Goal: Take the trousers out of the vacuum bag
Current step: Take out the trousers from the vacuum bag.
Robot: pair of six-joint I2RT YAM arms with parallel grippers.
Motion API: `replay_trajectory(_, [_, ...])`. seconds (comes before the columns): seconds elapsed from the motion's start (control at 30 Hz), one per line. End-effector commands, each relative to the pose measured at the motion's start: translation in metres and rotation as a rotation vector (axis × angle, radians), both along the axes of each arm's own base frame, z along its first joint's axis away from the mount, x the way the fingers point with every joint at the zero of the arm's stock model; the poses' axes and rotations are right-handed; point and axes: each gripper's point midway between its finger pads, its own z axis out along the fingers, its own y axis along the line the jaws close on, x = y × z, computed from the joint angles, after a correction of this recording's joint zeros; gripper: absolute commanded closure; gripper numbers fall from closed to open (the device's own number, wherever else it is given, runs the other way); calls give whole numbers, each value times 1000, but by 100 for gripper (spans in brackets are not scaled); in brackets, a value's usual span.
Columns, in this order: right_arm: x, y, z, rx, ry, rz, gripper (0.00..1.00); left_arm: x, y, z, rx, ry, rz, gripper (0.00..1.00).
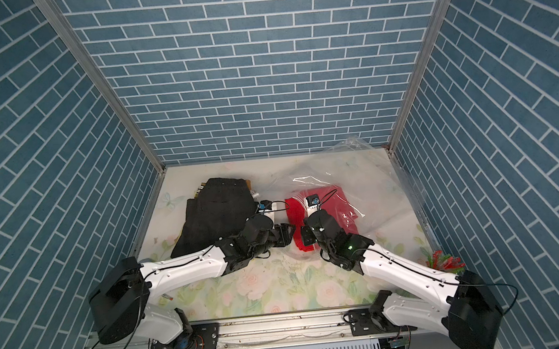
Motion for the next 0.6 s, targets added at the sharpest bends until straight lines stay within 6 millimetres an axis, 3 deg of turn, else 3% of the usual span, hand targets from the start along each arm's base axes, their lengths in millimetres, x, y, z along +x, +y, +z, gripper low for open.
replay_trajectory(0.0, [-7,7,4,26,-1,62,100,-7,-22,-1,-5,5,-110,47])
replay_trajectory(0.23, [-13,18,5,51,12,128,100,-12,-46,-24,87,49,-261,47])
replay_trajectory(0.43, [-16,10,5,55,9,107,100,10,-43,-41,76,99,-230,44])
replay_trajectory(0.57, [-24,9,13,64,-4,141,100,28,-42,-46,56,101,-190,37])
